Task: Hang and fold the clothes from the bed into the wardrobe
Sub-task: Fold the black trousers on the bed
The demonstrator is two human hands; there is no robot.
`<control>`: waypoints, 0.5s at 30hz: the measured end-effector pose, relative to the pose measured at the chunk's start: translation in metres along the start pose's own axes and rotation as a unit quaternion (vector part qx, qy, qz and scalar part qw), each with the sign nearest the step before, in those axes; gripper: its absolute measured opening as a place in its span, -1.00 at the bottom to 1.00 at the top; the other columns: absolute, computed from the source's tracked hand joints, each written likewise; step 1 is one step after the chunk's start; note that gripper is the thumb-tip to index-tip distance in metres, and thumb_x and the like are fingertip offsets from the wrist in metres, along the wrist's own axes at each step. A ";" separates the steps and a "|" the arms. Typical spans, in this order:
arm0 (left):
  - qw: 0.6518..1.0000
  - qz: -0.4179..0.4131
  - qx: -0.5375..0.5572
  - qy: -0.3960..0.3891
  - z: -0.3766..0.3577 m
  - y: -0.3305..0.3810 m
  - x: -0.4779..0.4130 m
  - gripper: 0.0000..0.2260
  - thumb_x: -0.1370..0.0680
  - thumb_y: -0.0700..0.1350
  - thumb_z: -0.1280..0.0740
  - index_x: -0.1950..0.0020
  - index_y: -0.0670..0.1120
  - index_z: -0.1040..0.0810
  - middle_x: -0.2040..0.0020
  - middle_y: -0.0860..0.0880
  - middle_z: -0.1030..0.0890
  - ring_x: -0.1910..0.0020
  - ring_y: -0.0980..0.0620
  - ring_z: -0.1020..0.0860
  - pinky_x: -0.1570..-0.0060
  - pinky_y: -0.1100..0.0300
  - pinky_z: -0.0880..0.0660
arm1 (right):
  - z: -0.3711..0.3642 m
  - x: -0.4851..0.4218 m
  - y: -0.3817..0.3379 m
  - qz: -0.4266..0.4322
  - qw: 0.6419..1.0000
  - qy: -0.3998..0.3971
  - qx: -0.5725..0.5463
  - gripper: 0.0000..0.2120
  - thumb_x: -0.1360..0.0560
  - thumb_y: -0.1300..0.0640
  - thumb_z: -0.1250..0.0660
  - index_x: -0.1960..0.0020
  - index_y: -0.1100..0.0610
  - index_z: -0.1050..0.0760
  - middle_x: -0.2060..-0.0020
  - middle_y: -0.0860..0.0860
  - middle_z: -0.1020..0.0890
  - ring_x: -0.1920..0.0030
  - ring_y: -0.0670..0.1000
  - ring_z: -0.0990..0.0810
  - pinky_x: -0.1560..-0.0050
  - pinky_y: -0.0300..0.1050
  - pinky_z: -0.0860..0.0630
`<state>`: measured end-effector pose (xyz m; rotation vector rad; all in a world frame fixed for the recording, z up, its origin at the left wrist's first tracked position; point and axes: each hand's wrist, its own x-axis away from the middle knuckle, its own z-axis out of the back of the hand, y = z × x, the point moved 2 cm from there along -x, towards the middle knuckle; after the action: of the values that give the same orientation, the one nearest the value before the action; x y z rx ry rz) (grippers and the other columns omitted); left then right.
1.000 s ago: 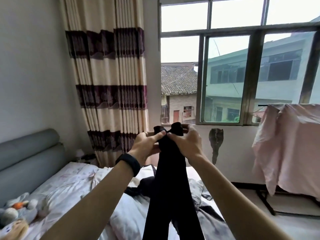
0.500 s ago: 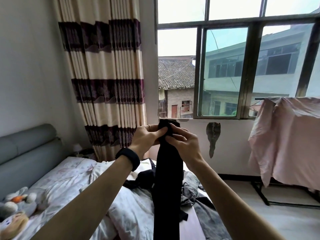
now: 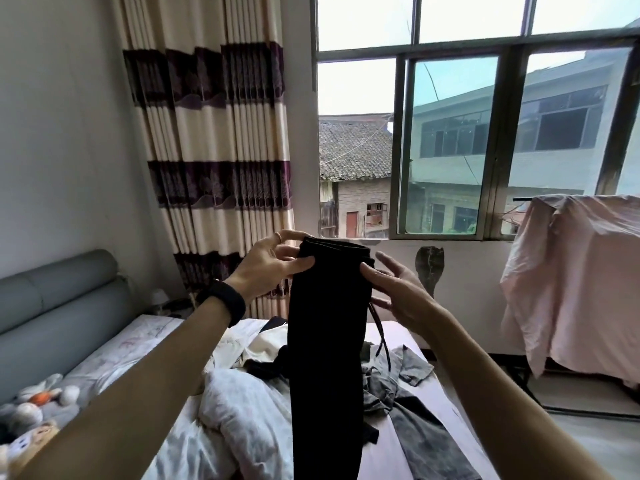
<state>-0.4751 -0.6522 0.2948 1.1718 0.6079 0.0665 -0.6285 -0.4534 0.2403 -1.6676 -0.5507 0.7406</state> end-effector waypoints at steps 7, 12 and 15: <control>0.984 -0.011 -0.167 0.064 0.021 0.025 0.000 -0.74 -0.49 -0.11 -0.51 -0.15 -0.02 -0.60 0.00 -0.01 -0.71 0.03 0.00 -0.70 -0.09 -0.04 -0.62 | -0.017 -0.003 -0.045 0.206 0.936 0.104 0.265 -0.67 -0.48 0.06 -0.51 -0.20 0.16 -0.64 0.00 0.08 -0.71 0.00 0.05 -0.69 -0.11 0.04 -0.62; 0.965 -0.056 -0.230 0.117 0.019 0.046 0.011 -0.75 -0.55 -0.03 -0.44 -0.21 0.02 -0.56 0.03 0.11 -0.67 0.09 0.17 -0.65 0.06 0.29 -0.58 | -0.024 0.007 -0.065 0.320 0.855 0.149 0.381 -0.68 -0.56 -0.12 -0.38 -0.21 0.03 -0.53 -0.03 0.00 -0.67 -0.01 0.03 -0.66 0.01 -0.07 -0.60; 0.968 -0.081 -0.193 0.135 0.015 0.053 0.023 -0.72 -0.60 -0.04 -0.38 -0.31 0.07 -0.51 0.00 0.16 -0.61 0.03 0.22 -0.60 0.13 0.43 -0.52 | -0.028 0.014 -0.076 0.345 0.843 0.126 0.393 -0.63 -0.57 -0.15 -0.34 -0.27 0.02 -0.44 -0.07 0.08 -0.68 0.01 0.08 -0.67 0.04 -0.03 -0.62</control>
<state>-0.4351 -0.6357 0.3354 0.7360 0.8869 0.1987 -0.5966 -0.4460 0.3156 -1.1063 0.5489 1.0507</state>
